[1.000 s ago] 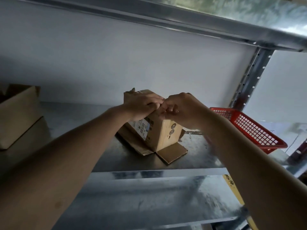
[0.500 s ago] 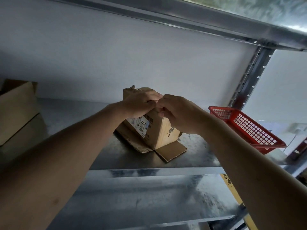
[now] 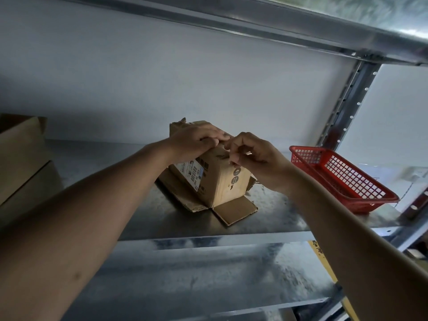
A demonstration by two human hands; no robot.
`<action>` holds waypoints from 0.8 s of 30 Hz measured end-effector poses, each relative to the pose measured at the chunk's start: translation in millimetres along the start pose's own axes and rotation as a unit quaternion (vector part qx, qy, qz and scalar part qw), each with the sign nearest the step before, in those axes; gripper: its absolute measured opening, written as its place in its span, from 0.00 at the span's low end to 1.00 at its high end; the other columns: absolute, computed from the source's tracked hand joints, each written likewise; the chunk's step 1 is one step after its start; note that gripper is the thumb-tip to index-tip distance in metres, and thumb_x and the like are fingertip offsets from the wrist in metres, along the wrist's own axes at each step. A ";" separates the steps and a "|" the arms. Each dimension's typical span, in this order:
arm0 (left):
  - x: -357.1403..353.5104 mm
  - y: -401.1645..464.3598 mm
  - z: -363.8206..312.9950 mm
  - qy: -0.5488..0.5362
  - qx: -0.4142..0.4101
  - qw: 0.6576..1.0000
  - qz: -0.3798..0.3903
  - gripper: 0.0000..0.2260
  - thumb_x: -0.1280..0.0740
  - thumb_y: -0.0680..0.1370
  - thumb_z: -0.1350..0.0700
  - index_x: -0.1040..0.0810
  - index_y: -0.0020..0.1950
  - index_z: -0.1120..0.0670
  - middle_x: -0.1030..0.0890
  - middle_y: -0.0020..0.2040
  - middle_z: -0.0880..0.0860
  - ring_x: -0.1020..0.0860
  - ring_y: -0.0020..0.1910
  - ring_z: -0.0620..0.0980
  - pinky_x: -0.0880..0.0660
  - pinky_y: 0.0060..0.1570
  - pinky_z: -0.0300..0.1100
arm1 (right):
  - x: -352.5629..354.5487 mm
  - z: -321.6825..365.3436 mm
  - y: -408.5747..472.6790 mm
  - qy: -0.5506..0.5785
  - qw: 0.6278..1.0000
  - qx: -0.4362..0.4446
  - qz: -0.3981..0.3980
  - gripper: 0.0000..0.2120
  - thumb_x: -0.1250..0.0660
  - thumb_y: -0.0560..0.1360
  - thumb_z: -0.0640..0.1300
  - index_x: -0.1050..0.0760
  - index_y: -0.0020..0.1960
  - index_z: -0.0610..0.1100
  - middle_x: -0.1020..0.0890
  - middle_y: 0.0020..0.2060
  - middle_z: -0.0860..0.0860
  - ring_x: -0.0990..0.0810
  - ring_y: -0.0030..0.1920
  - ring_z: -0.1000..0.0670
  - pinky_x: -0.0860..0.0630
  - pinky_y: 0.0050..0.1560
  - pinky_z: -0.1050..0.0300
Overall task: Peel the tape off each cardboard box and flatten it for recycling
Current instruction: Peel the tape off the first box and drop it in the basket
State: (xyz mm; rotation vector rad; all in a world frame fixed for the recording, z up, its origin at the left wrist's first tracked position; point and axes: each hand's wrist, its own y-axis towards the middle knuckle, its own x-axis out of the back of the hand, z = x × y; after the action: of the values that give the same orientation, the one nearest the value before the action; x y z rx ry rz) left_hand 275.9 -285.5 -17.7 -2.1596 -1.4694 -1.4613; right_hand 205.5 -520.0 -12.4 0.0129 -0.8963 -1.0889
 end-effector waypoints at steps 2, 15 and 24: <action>-0.5 0.1 0.9 0.003 0.000 1.000 0.000 0.16 0.42 0.81 0.45 0.19 0.64 0.37 0.23 0.67 0.42 0.28 0.70 0.42 0.35 0.74 0.56 | -0.5 0.9 -1.6 0.006 1.000 0.003 0.000 0.16 0.22 0.75 0.43 0.23 0.59 0.53 0.17 0.52 0.55 0.18 0.48 0.54 0.16 0.49 0.52; -1.5 2.3 3.0 -0.033 0.018 0.999 0.000 0.18 0.40 0.80 0.44 0.19 0.67 0.39 0.23 0.68 0.38 0.29 0.72 0.39 0.36 0.76 0.54 | -20.9 -16.6 -13.7 0.085 0.968 -0.017 -0.237 0.11 0.25 0.74 0.31 0.13 0.44 0.47 0.12 0.43 0.50 0.12 0.47 0.47 0.16 0.53 0.40; 0.8 3.5 -0.9 -0.056 0.036 0.998 0.007 0.10 0.32 0.83 0.47 0.16 0.63 0.41 0.23 0.66 0.37 0.28 0.70 0.39 0.35 0.75 0.49 | -16.8 -13.1 -21.2 0.298 0.906 -0.090 -0.285 0.03 0.32 0.81 0.34 0.22 0.51 0.33 0.15 0.46 0.37 0.15 0.48 0.39 0.15 0.54 0.44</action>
State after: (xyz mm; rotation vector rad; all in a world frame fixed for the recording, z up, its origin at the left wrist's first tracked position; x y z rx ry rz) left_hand 278.0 -287.3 -15.3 -2.2364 -1.5145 -1.2814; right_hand 195.1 -523.0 -40.4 0.4590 -0.2251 -1.5910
